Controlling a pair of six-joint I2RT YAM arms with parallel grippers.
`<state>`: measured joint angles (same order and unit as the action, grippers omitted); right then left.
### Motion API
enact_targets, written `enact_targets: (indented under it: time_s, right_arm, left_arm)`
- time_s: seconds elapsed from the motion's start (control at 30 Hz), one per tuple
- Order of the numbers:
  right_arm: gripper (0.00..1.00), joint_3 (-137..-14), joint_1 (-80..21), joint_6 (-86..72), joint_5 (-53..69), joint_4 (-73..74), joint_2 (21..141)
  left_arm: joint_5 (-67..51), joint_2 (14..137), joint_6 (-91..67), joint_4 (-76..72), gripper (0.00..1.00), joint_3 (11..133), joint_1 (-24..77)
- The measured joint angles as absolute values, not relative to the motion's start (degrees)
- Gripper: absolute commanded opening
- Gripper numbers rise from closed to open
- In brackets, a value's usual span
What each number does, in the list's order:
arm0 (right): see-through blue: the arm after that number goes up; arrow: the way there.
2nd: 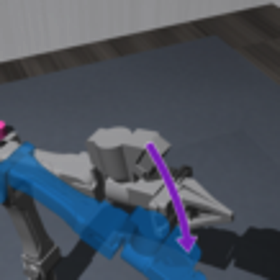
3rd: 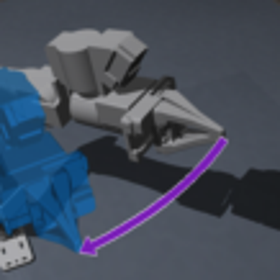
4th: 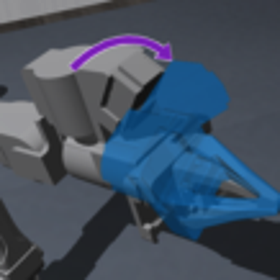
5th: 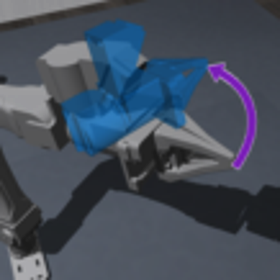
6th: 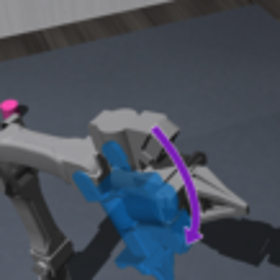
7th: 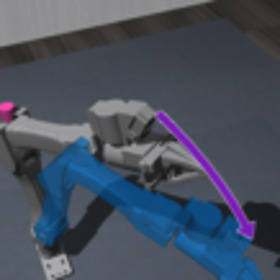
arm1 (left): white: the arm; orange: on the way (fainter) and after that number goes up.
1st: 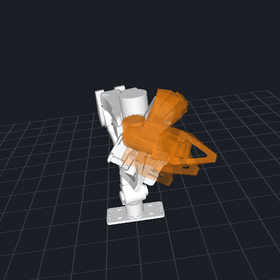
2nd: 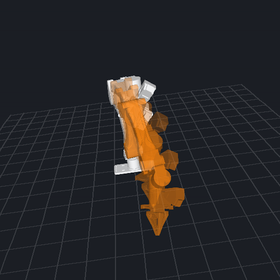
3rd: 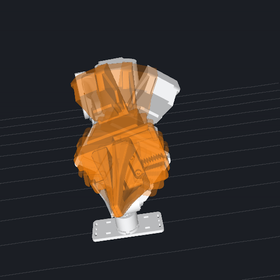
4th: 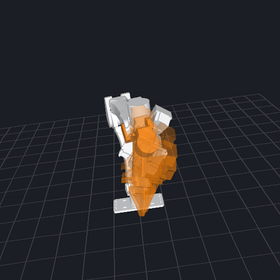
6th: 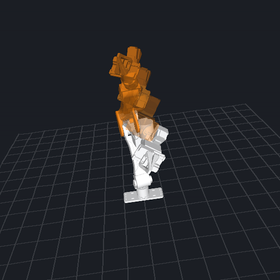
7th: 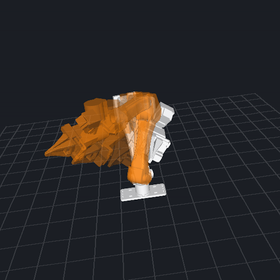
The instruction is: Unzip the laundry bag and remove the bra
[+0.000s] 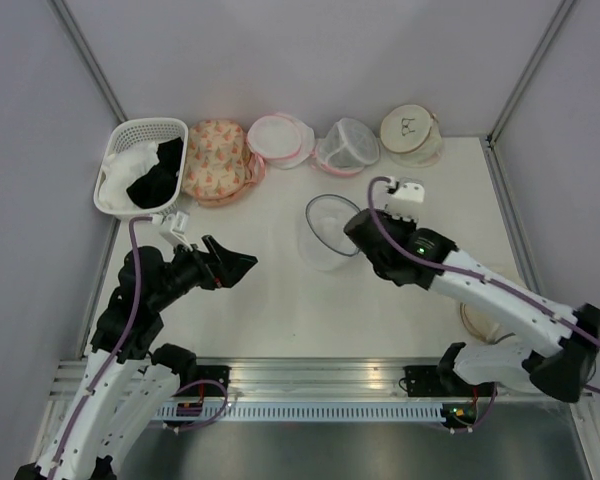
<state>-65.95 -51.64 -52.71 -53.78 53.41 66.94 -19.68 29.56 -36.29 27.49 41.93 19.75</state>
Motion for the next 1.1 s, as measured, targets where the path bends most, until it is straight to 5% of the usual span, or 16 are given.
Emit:
enact_targets:
  time_s: [0.37, 0.53, 0.63, 0.67, 0.77, 0.83, 1.1]
  right_arm:
    - [0.00, -79.8, -63.7, -22.7, -68.4, 43.1, 107.2]
    - [0.01, -74.3, -69.1, -7.6, -69.9, 26.0, 110.5]
    - [0.26, -69.3, -70.7, -1.3, -69.6, 16.5, 108.5]
    - [0.63, -68.1, -71.0, -0.1, -69.0, 14.3, 107.7]
    - [0.90, -64.2, -71.4, 2.4, -66.6, 9.6, 103.6]
    - [0.98, -61.8, -71.7, 2.7, -64.4, 8.1, 99.7]
    - [0.98, -57.0, -76.3, -6.0, -52.4, 11.6, 75.1]
  left_arm:
    - [-17.2, 25.3, -38.5, 30.9, 0.99, 41.8, 19.7]
    - [-14.9, 23.6, -38.9, 34.2, 1.00, 41.8, 19.8]
    - [-13.5, 22.3, -39.1, 35.7, 1.00, 41.8, 20.0]
    - [-13.2, 21.9, -39.2, 36.1, 1.00, 41.8, 20.0]
    - [-12.3, 21.5, -39.5, 36.9, 1.00, 41.8, 20.0]
    - [-12.0, 21.5, -39.9, 37.4, 1.00, 41.8, 20.0]
    - [-11.6, 23.7, -41.1, 35.9, 1.00, 41.8, 20.0]
